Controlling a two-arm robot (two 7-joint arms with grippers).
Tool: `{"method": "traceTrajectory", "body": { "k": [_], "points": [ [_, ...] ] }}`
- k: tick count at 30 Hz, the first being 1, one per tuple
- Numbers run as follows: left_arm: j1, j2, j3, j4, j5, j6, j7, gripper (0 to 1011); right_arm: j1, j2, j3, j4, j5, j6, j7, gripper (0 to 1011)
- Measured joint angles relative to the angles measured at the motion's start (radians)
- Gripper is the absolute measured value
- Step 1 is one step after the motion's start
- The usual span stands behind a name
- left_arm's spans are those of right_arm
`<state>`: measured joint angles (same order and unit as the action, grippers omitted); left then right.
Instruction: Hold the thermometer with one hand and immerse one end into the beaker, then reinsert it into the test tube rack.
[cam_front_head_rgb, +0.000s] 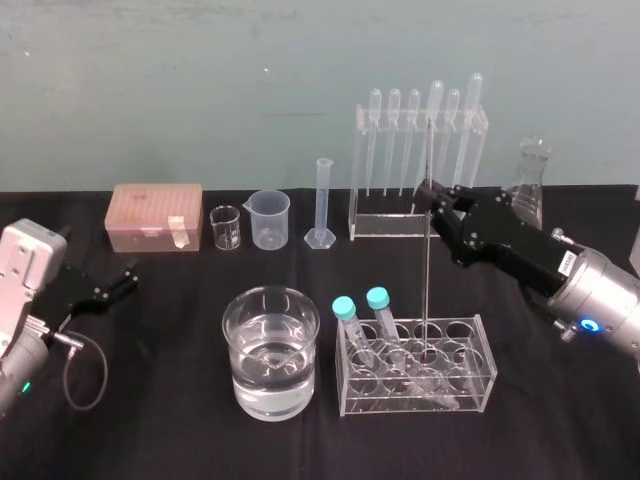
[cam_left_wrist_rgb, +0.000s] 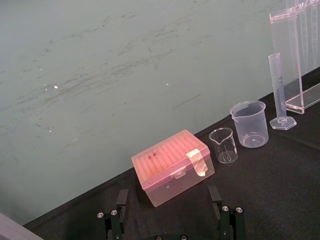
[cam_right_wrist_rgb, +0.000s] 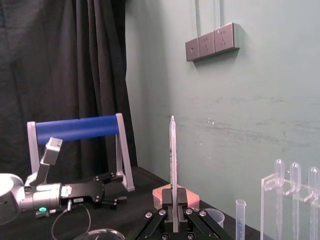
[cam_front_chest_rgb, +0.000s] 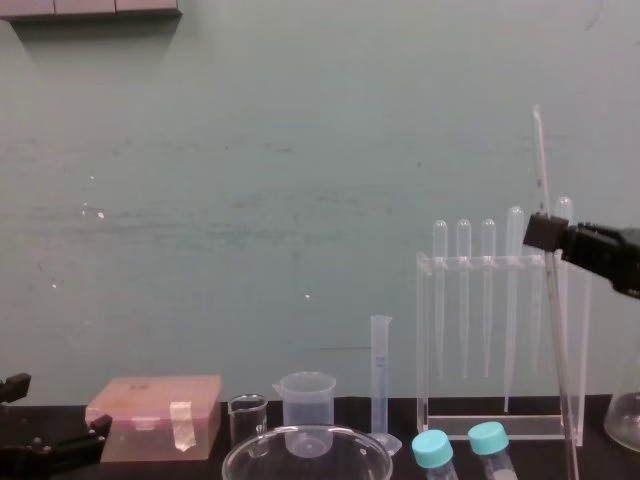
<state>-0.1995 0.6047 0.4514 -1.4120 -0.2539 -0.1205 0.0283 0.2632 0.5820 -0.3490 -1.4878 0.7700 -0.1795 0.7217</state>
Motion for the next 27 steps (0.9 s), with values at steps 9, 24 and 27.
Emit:
{"method": "traceTrajectory", "body": {
  "k": [9,24,27],
  "points": [
    [0.0,0.0,0.0,0.0,0.0,0.0,0.0,1008,0.01,-0.014,-0.01,0.026,-0.033,0.0,-0.003,55],
    [0.0,0.0,0.0,0.0,0.0,0.0,0.0,1008,0.006,-0.019,-0.015,0.025,-0.059,0.005,-0.012,55],
    [0.0,0.0,0.0,0.0,0.0,0.0,0.0,1008,0.006,-0.019,-0.014,0.025,-0.059,0.006,-0.012,55]
  ]
}}
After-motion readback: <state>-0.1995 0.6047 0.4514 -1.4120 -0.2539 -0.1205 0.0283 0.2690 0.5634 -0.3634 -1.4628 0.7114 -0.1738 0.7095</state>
